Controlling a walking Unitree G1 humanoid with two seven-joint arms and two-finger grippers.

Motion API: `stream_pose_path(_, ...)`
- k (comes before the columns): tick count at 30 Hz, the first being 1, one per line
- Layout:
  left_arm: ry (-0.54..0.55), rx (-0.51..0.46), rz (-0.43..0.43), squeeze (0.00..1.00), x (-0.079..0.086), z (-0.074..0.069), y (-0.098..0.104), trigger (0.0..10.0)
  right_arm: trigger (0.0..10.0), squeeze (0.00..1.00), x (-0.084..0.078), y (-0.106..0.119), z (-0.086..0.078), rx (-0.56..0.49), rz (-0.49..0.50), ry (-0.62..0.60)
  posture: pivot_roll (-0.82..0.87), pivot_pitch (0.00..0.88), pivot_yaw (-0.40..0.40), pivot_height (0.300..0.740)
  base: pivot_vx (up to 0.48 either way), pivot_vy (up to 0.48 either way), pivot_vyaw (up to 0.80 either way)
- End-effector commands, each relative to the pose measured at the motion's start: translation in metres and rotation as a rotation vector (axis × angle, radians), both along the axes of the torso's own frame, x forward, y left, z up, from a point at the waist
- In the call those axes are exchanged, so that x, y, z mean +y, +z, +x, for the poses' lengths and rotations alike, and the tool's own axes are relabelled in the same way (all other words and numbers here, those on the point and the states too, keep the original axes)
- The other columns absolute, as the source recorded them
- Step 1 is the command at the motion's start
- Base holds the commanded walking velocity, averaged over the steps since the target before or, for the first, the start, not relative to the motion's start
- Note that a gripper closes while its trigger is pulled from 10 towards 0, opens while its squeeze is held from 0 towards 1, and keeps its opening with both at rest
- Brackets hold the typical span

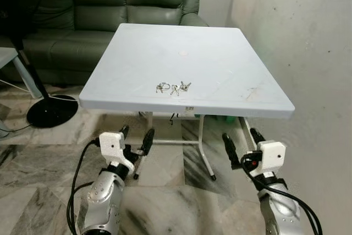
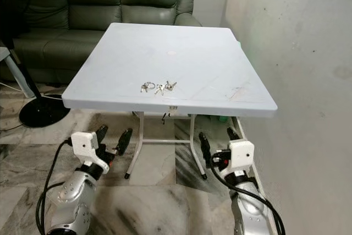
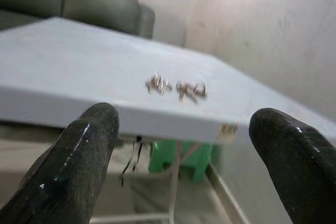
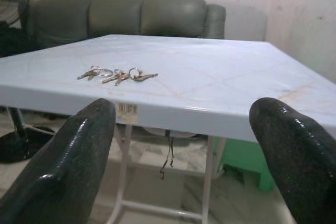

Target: Hang keys on a hook

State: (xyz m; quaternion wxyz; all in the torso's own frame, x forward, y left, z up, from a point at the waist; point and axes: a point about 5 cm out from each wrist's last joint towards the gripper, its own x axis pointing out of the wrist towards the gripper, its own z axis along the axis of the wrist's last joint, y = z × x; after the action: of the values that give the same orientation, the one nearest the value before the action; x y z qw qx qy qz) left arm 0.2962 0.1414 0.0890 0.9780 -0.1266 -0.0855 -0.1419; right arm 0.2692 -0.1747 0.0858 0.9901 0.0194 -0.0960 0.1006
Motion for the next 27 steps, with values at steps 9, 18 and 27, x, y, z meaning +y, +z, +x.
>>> stream_pose_path(9,-0.028,0.082,-0.029,0.00,-0.002,-0.010,-0.015,10.0,10.0,0.00,0.005,0.003,-0.006,0.007,0.021,0.018,-0.02,0.000,-0.039,0.740,0.000,0.000,0.00)
stream_pose_path(18,-0.045,0.078,-0.041,0.00,-0.002,-0.007,-0.007,10.0,10.0,0.00,0.006,0.016,-0.004,-0.030,0.029,0.019,-0.02,0.000,-0.034,0.740,0.000,0.000,0.00)
stream_pose_path(27,-0.034,0.091,-0.035,0.00,0.000,-0.006,-0.006,10.0,10.0,0.00,0.007,0.018,-0.003,-0.024,0.028,0.030,-0.01,0.000,-0.041,0.740,0.127,0.000,0.00)
